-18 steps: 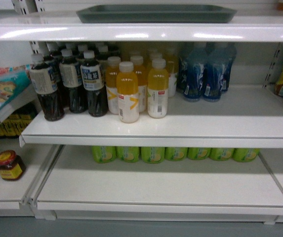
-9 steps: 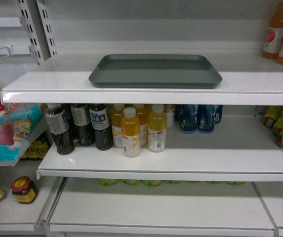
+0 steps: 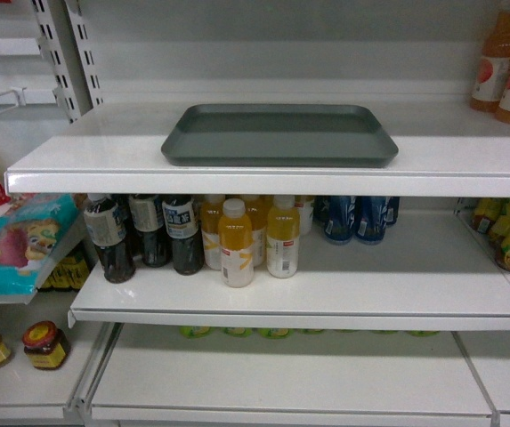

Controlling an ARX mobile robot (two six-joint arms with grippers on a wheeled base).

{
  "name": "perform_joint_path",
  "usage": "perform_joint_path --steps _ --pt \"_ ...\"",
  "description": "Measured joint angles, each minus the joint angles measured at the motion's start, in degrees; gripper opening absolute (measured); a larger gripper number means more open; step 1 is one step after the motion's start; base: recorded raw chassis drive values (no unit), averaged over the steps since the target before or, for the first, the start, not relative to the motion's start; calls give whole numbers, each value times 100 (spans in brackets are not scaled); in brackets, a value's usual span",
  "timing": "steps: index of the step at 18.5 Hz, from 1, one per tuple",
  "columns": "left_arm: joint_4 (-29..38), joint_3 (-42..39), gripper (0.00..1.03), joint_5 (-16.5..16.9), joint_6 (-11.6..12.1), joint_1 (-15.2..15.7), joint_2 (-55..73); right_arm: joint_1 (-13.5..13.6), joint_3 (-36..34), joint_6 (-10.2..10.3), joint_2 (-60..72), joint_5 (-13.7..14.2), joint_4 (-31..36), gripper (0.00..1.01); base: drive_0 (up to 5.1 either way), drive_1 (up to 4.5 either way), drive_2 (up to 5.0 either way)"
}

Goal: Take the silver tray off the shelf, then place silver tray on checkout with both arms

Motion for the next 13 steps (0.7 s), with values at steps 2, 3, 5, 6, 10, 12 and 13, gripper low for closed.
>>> perform_joint_path --steps 2,3,5,6,10,12,13 --pt "0 0 98 0 0 0 0 0 0 0 0 2 0 98 0 0 0" --pt "0 0 98 0 0 0 0 0 0 -2 0 0 0 98 0 0 0" --pt "0 0 98 0 0 0 0 0 0 0 0 0 0 98 0 0 0" --pt "7 0 98 0 0 0 0 0 0 0 0 0 4 98 0 0 0" --pt "-7 0 98 0 0 0 0 0 0 -2 0 0 -2 98 0 0 0" --pt "-2 0 98 2 0 0 0 0 0 0 0 0 -22 98 0 0 0" --pt "-4 0 98 -2 0 0 0 0 0 0 0 0 -4 98 0 0 0"
